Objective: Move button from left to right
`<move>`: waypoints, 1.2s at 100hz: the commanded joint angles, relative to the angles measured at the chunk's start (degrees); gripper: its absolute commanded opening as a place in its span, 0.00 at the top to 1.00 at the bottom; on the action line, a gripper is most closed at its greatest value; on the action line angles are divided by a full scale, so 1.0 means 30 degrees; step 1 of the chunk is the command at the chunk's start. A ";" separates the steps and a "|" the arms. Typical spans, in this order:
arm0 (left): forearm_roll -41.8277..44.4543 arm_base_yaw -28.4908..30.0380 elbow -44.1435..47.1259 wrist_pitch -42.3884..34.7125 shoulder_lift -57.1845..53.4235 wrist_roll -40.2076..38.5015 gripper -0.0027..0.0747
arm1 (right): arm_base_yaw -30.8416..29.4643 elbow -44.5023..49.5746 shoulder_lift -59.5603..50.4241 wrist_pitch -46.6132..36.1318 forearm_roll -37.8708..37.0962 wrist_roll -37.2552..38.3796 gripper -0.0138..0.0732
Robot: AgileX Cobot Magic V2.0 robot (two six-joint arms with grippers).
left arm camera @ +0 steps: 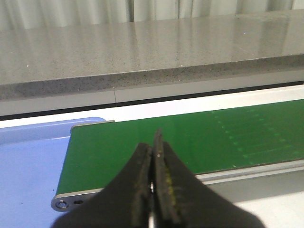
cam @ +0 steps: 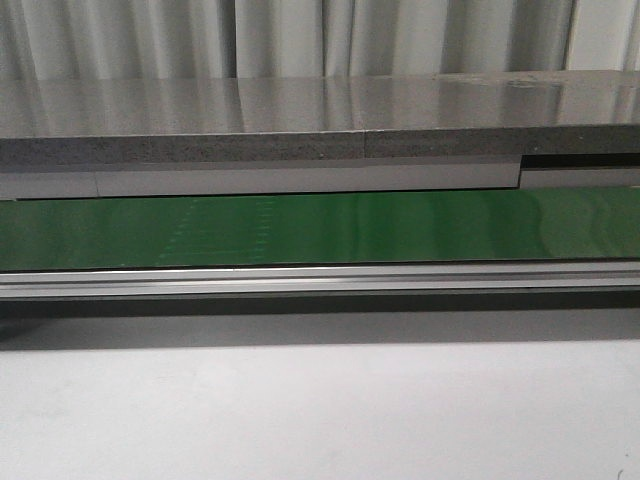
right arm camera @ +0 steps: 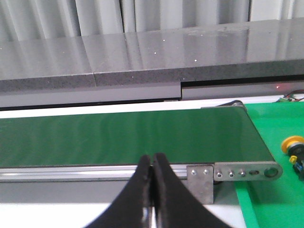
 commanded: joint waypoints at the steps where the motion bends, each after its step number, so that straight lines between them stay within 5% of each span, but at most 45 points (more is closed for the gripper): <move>1: -0.0213 -0.0142 -0.0575 -0.1583 0.0249 0.0020 0.99 | -0.0008 -0.0100 -0.0413 -0.1873 -0.0392 0.0000 0.92; 120: -0.0213 -0.0142 -0.0575 -0.1583 0.0249 0.0020 0.99 | -0.0008 0.0696 -0.0413 -0.2474 -0.0476 0.0000 0.92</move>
